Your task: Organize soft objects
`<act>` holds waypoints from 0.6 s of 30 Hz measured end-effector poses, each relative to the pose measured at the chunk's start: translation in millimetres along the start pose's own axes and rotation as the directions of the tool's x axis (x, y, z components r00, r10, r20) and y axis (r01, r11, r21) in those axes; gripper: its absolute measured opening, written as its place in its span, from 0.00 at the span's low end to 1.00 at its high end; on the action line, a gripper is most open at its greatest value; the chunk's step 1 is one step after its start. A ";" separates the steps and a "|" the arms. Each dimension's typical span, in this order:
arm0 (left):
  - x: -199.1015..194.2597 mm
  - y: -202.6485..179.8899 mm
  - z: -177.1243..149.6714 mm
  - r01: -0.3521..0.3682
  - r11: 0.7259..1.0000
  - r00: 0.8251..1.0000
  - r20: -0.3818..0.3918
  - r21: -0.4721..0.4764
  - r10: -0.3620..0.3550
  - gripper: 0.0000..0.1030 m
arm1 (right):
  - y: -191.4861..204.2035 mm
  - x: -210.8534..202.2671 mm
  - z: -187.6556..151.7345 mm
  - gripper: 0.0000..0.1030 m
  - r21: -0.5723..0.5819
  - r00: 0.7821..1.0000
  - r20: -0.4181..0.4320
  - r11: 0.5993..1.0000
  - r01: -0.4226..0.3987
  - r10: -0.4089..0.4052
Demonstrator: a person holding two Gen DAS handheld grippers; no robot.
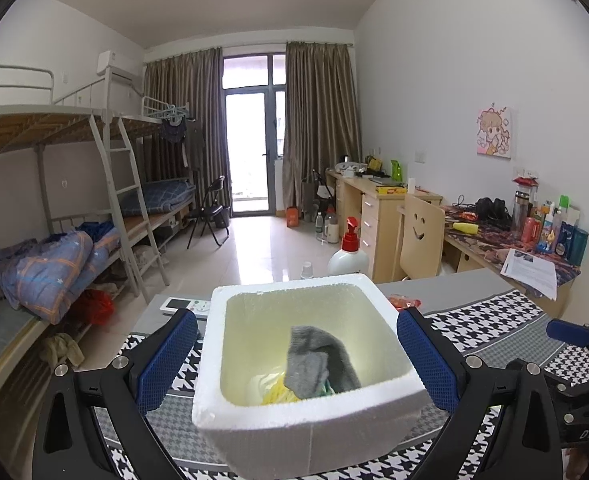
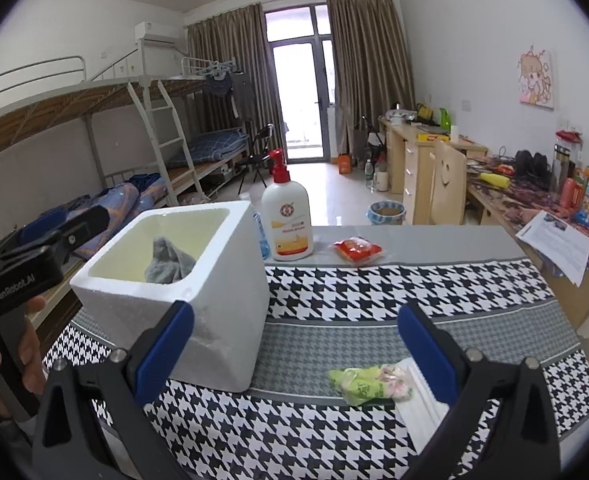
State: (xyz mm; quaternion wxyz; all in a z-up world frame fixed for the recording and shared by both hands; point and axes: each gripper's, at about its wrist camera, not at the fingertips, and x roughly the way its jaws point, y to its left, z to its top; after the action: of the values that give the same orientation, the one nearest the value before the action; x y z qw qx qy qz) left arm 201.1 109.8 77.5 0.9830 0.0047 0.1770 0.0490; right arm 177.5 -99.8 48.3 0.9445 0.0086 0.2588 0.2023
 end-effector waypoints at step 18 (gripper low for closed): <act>-62.8 -14.6 -17.2 0.018 1.000 0.998 0.065 -0.003 -0.018 0.97 | 2.9 -61.0 -17.7 1.00 0.019 0.988 0.153 0.999 -0.041 0.037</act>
State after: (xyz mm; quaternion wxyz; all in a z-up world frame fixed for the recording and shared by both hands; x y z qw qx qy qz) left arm 137.9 89.0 82.8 0.9886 0.0032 0.1451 0.0401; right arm 119.8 -122.3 63.0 0.9572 0.0396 0.1879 0.2166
